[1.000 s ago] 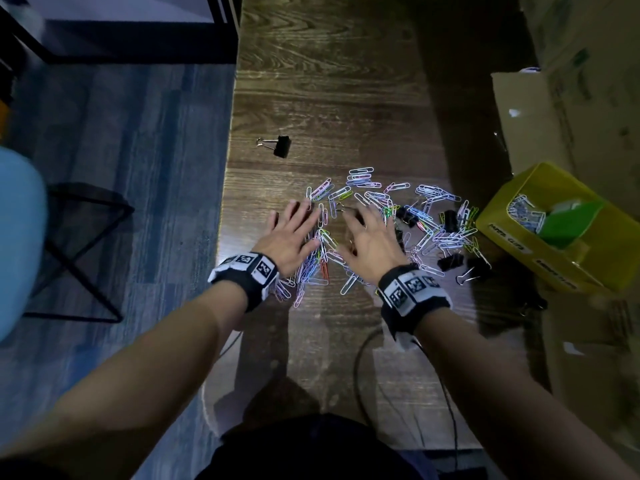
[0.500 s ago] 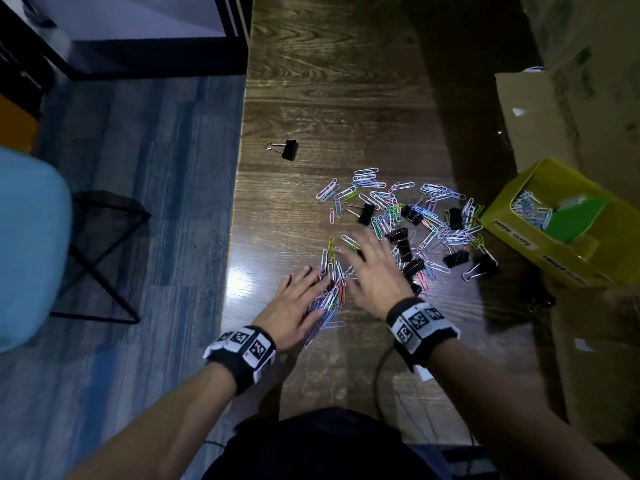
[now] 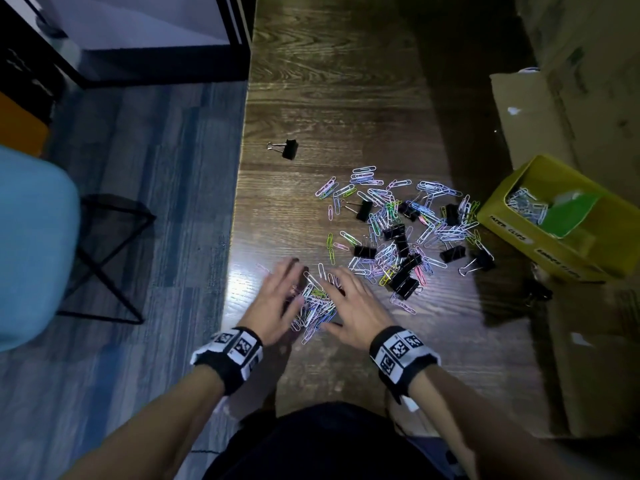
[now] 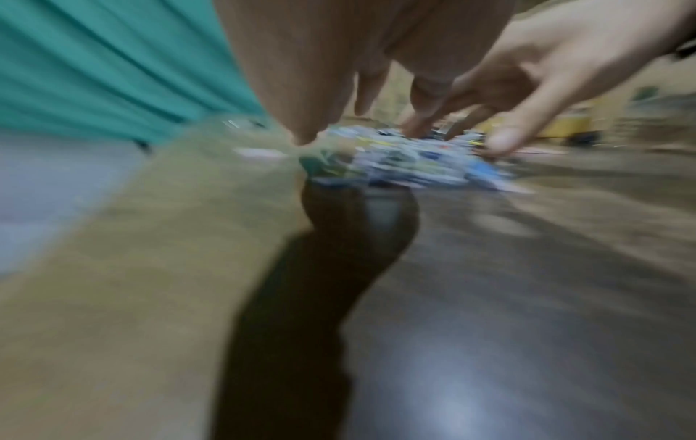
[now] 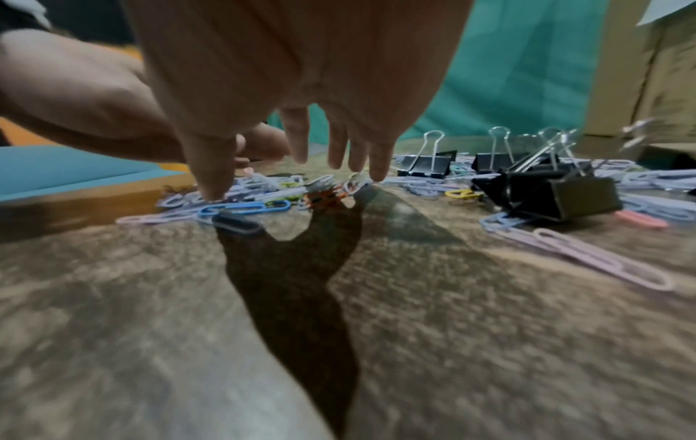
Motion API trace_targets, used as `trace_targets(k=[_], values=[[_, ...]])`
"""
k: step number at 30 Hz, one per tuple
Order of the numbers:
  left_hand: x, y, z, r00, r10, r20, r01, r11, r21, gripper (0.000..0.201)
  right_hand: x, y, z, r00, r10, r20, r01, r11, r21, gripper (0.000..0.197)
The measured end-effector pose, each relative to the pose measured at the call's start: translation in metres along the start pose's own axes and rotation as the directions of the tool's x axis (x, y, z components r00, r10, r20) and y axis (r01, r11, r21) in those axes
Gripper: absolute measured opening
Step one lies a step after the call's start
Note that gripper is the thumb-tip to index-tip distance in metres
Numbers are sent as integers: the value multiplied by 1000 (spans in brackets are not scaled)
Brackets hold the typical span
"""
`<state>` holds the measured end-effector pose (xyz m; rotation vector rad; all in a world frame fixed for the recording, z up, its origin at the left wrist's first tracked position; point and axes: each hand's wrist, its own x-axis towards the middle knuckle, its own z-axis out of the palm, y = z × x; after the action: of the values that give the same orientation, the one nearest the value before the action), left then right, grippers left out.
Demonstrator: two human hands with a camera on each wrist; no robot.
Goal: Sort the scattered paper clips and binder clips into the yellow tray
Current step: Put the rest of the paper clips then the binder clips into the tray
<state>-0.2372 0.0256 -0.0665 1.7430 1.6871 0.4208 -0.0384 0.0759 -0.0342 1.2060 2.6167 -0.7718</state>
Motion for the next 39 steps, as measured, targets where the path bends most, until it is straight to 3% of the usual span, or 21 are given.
trace_targets(k=[2,5,9,15,19,22,27,30,34,39], values=[[11,-11,-15,986,-106,-132,108,994,7,62,3,1,-6,1000,27,10,-27,1000,-10,84],[16,-13,-14,965,-262,-33,264,954,143,66,5,-4,-7,994,65,82,-61,996,-60,93],[-2,11,15,980,-179,87,163,974,160,78,1,-11,6,991,85,100,-77,994,-79,91],[-20,35,28,978,-78,193,56,991,118,63,-5,-11,7,997,74,2,-74,997,12,71],[-13,29,13,993,52,103,-71,980,186,62,-6,-9,4,997,72,5,-72,997,36,63],[-4,35,6,995,63,80,-77,978,191,51,-3,-9,2,997,78,17,-79,996,49,50],[9,39,2,986,-90,143,90,996,10,36,2,0,-3,976,201,85,-217,936,278,27],[13,33,-1,962,-222,158,237,968,-84,31,-2,8,-5,975,196,100,-216,939,269,30],[19,20,-7,891,-374,256,443,839,-315,26,-6,15,-6,967,246,61,-252,907,337,29],[23,14,-22,865,-356,355,499,689,-526,21,-12,20,-14,947,321,-21,-254,787,562,24]])
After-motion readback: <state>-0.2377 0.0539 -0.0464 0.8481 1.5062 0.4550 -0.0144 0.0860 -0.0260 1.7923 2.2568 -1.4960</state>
